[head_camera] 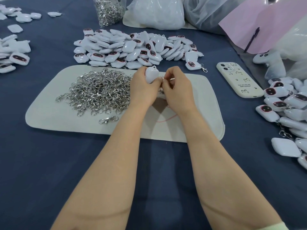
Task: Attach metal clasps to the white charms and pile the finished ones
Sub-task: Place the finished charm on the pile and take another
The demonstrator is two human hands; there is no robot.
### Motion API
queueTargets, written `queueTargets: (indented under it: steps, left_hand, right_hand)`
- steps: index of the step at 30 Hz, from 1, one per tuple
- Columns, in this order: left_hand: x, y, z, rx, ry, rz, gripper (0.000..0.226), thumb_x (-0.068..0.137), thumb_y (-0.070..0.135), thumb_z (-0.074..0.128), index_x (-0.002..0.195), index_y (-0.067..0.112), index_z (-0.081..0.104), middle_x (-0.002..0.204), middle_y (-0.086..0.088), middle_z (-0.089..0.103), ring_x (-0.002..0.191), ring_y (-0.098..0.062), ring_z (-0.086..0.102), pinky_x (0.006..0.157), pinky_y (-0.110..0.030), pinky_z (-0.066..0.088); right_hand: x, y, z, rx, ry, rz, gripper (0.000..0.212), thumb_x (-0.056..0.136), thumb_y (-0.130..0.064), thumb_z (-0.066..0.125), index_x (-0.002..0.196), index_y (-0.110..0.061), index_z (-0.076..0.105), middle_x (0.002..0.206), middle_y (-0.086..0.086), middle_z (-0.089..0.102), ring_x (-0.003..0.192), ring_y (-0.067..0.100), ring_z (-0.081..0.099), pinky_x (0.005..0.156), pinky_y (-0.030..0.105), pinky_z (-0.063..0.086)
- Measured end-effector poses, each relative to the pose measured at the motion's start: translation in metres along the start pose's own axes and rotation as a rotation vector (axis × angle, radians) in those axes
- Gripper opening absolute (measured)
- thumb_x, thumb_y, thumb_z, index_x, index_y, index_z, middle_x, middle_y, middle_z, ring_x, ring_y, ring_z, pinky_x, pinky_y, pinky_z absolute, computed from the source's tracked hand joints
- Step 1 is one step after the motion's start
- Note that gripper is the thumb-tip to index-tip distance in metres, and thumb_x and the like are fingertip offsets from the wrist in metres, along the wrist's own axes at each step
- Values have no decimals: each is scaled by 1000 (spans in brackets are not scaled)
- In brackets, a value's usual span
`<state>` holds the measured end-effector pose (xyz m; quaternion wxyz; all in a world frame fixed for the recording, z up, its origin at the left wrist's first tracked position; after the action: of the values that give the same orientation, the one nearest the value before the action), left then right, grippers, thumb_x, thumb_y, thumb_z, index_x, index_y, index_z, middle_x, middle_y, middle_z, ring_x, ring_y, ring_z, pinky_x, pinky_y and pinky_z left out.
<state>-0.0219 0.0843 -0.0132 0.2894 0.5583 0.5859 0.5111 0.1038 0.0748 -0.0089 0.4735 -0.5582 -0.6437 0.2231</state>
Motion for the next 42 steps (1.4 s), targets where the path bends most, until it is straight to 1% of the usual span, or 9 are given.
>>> queueTargets:
  steps: [5, 10, 15, 20, 24, 27, 30, 33, 42]
  left_hand:
    - [-1, -3, 8, -84, -126, -77, 21, 83, 12, 67, 98, 12, 53, 87, -2, 58, 79, -19, 55, 77, -34, 51]
    - [-8, -6, 19, -276, -241, -217, 27, 89, 10, 57, 107, 14, 38, 87, 0, 55, 51, -4, 57, 47, -17, 49]
    - [-9, -6, 21, -238, -280, -197, 16, 91, 10, 52, 100, 15, 40, 86, -1, 54, 46, -5, 56, 43, -18, 45]
    - [-6, -2, 15, -189, -255, -88, 17, 90, 7, 56, 95, 19, 45, 89, -1, 56, 49, -3, 61, 55, -23, 53]
    - [-3, -1, 12, -120, -189, -58, 14, 92, 15, 53, 104, 21, 55, 98, -2, 60, 92, -26, 65, 92, -41, 51]
    - [-2, -2, 10, -224, -140, -100, 18, 98, 27, 44, 96, 21, 61, 89, 10, 63, 85, -12, 61, 95, -36, 49]
    - [1, 1, 6, -139, -96, -29, 13, 96, 15, 50, 97, 13, 62, 91, 4, 63, 77, -3, 57, 77, -16, 48]
    - [3, -5, 5, -96, -80, -53, 24, 90, 10, 60, 113, 5, 59, 108, -1, 61, 92, -7, 58, 73, -4, 42]
    - [-1, 5, 14, 622, -189, 154, 30, 90, 35, 58, 105, 10, 68, 106, -13, 66, 102, -32, 57, 87, -34, 42]
  right_hand:
    - [0, 6, -6, 48, 50, 44, 12, 87, -3, 53, 86, -14, 47, 69, -6, 53, 57, 1, 49, 56, 9, 37]
    - [2, 10, -16, 43, 143, 70, 11, 87, -4, 54, 86, -15, 50, 70, -10, 52, 62, 3, 48, 59, 8, 37]
    - [2, 8, -17, 6, 153, 43, 11, 88, -4, 53, 86, -15, 50, 76, -4, 55, 66, 8, 48, 61, 9, 37]
    - [1, 6, -14, -19, 129, 39, 11, 89, -3, 52, 87, -14, 50, 82, 5, 59, 75, 18, 54, 67, 20, 41]
    - [1, 7, -17, -18, 150, 51, 10, 90, -5, 51, 88, -14, 50, 85, 9, 61, 78, 22, 57, 70, 22, 42]
    - [1, 7, -17, -16, 157, 54, 9, 91, -5, 51, 88, -13, 51, 86, 11, 62, 79, 23, 57, 71, 24, 43]
    - [1, 8, -17, -16, 152, 56, 8, 91, -6, 51, 88, -13, 50, 85, 8, 61, 78, 21, 56, 69, 22, 42]
    - [2, 7, -15, -45, 146, 45, 9, 91, -6, 51, 88, -14, 49, 84, 7, 60, 79, 21, 55, 69, 22, 40]
    - [3, 14, -18, -86, 168, 99, 5, 91, -6, 51, 93, -6, 55, 86, 5, 58, 83, 20, 54, 77, 29, 42]
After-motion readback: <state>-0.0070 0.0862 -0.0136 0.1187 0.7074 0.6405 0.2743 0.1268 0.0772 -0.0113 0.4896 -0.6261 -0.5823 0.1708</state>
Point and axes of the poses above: each hand's wrist, its own x-axis towards the middle knuckle, its own z-axis out of the palm, y = z × x, the point moved 9 cm from there along x, towards the middle knuckle
